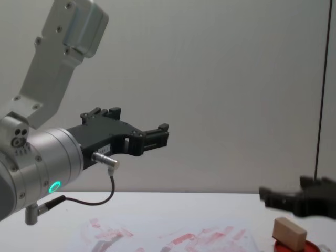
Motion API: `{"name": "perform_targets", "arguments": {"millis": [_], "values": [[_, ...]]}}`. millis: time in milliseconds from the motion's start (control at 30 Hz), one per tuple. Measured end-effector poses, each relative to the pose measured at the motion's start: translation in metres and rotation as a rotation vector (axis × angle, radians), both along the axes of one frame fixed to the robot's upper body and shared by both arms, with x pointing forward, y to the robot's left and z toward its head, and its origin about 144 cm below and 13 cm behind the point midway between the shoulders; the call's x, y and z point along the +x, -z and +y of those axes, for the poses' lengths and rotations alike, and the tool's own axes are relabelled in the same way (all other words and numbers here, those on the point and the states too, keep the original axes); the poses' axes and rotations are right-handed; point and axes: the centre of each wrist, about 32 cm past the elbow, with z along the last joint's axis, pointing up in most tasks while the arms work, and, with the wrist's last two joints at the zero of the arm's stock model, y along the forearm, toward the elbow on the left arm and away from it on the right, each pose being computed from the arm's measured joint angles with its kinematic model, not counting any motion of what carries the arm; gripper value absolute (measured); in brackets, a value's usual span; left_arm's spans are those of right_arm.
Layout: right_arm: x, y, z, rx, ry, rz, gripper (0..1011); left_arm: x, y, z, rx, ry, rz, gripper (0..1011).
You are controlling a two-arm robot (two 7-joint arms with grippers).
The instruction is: Use the one hand to pick up the stamp and affix it onto the A4 paper.
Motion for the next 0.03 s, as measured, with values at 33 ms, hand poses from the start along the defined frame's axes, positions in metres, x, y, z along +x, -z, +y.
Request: {"name": "perform_targets", "arguments": {"millis": [33], "values": [[-0.0004,-0.0014,0.0007,0.006,0.002,-0.007,957,0.0,0.0,0.0,0.0,0.0,0.0,1002]]}}
